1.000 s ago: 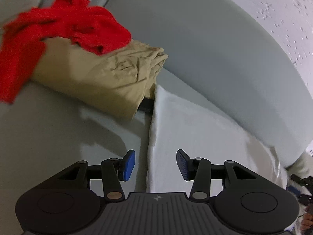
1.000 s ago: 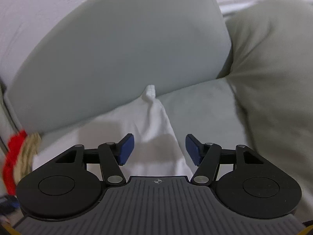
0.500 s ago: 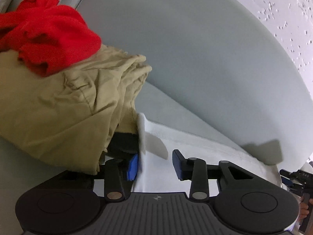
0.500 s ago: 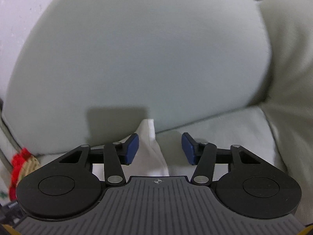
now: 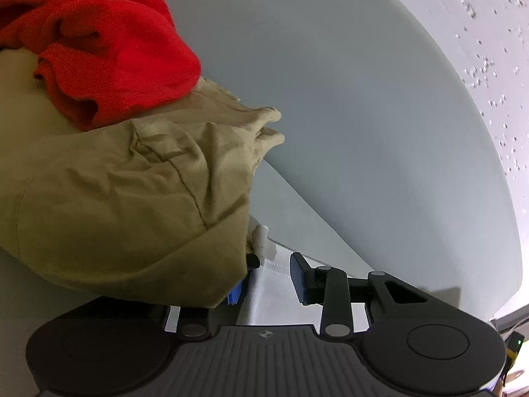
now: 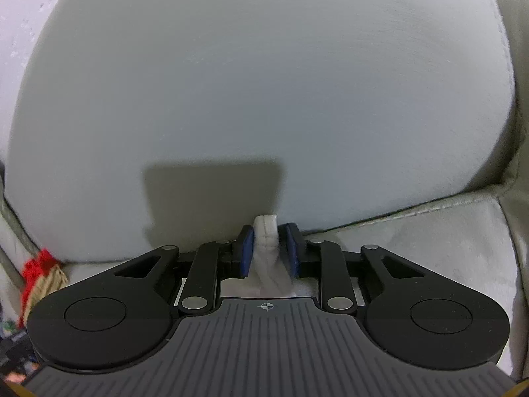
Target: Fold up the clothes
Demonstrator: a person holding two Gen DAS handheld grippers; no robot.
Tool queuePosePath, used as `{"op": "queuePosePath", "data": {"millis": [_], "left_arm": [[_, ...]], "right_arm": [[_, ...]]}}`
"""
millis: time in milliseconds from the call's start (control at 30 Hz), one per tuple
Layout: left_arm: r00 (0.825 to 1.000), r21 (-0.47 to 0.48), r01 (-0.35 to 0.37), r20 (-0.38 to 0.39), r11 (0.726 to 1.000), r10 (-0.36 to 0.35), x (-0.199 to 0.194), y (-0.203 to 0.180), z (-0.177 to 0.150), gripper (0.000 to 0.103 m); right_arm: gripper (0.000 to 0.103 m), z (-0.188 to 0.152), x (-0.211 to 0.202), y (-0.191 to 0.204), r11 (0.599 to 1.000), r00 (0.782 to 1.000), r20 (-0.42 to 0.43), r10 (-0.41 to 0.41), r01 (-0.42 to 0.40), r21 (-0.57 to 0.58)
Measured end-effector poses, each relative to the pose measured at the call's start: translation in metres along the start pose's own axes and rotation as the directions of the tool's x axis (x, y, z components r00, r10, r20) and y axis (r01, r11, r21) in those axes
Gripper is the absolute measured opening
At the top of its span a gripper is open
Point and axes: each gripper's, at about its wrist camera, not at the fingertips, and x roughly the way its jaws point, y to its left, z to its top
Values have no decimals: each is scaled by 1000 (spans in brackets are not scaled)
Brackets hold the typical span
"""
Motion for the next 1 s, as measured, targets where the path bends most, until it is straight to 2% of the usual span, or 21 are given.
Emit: {"op": "queuePosePath", "data": {"millis": [33,100,233,333,400,467,567,633,733,767,833,867,900,967,1000], "left_arm": [[1000,3,-14,0,1000,14,0,0,1,24],[999,8,-43,0,999,43,0,-1,3,9],[996,74,-89,38,993,86,-9,-11,1,6],[995,93,-64,85,994,57,-28,-14,-3,5],[994,94,-26,112,995,15,-47,-13,-5,3],[989,108,62,127,992,-76,-74,-11,-10,2],[967,132,187,150,974,-206,-123,-8,-22,2],[953,117,238,161,964,-255,-150,-12,-38,2],[962,114,215,150,970,-230,-185,-20,-75,2],[972,121,178,132,977,-194,-194,-23,-86,2],[998,166,26,60,986,-37,-207,-27,-112,2],[999,190,-36,14,981,34,-212,-32,-130,2],[997,206,-62,-29,977,70,-214,-38,-147,2],[982,236,-138,-95,962,164,-221,-46,-173,2],[978,240,-151,-107,959,180,-229,-51,-184,2]], "right_arm": [[21,-1,0,3,1000,1000,4,-10,10,-11],[10,-4,1,10,998,999,9,-35,35,-49],[6,-15,-4,30,984,995,67,-78,88,-153],[6,-20,-18,37,984,989,128,-80,99,-151],[6,-22,-33,37,990,986,153,-65,83,-116],[6,-27,-53,36,995,985,169,-42,56,-78],[6,-37,-89,34,999,983,184,-7,13,-32],[6,-46,-116,28,1000,982,186,24,-27,14],[6,-68,-168,4,993,981,187,56,-74,93],[6,-77,-183,-3,990,982,180,59,-82,118],[6,-95,-203,-12,982,985,158,63,-90,168],[5,-105,-207,-19,980,991,129,47,-71,187],[5,-117,-216,-35,978,996,88,18,-36,205],[5,-145,-244,-71,971,999,26,-29,22,240],[5,-158,-253,-75,970,999,19,-41,35,242]]}}
